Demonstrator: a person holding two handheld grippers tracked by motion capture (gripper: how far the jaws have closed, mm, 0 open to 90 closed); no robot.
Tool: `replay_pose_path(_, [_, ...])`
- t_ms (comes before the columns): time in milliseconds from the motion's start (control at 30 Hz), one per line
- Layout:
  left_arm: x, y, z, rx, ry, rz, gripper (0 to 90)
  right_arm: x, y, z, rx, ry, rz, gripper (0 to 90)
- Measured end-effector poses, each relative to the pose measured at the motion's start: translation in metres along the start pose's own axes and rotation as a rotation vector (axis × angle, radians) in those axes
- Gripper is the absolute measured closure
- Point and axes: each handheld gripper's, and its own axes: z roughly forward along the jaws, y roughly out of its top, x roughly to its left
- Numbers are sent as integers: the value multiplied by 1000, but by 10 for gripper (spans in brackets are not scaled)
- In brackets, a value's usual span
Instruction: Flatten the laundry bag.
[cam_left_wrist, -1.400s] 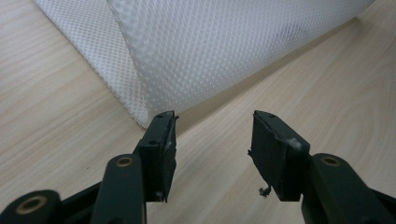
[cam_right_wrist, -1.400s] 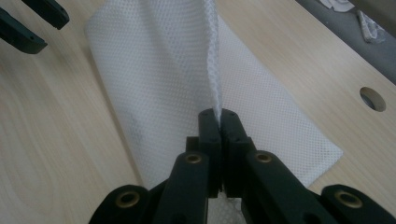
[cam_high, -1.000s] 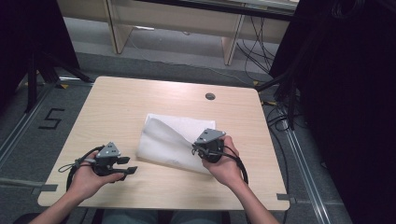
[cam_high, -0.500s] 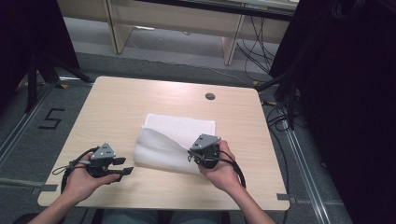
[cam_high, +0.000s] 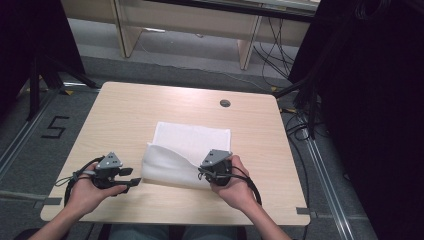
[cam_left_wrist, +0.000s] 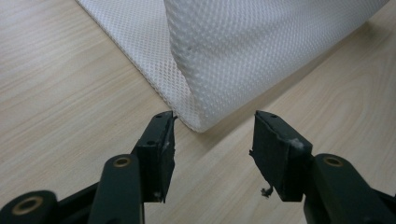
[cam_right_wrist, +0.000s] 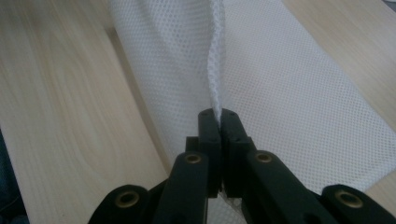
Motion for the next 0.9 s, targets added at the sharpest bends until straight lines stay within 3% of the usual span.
replay_pose_path(67, [0, 0, 0, -1, 4, -1, 485, -1, -1, 0, 4, -16, -25, 896])
replay_pose_path(100, [0, 0, 0, -1, 3, -3, 485, 2, -1, 0, 10, 1, 0, 896])
replay_pose_path(167, [0, 0, 0, 1, -3, -3, 485, 3, -1, 0, 9, 13, 4, 896])
replay_pose_path(200, [0, 0, 0, -1, -3, -4, 485, 3, -2, 0, 16, -2, -8, 896])
replay_pose_path(233, [0, 0, 0, -1, -3, -2, 485, 3, -2, 1, 8, 18, -24, 896])
replay_pose_path(333, [0, 0, 0, 0, 2, -1, 485, 4, -3, 2, 19, 11, -40, 896])
replay_pose_path(367, [0, 0, 0, -1, 4, -1, 485, 6, -3, 2, 27, 22, -8, 896])
replay_pose_path(500, [0, 0, -1, -12, -2, -25, 484, 9, -4, 1, 45, 26, -15, 896])
replay_pose_path(533, [0, 1, -2, -11, 4, -15, 484, 11, -4, 1, 48, 22, -7, 896])
replay_pose_path(567, [1, 1, -4, -11, 3, 1, 484, 10, -4, 1, 36, 32, -43, 896])
replay_pose_path(667, [2, 1, -5, -13, 17, -4, 483, 12, -4, 1, 40, 36, -49, 895])
replay_pose_path(900, [6, 0, -5, -13, 38, -21, 484, 19, -9, 1, 59, 76, -31, 895])
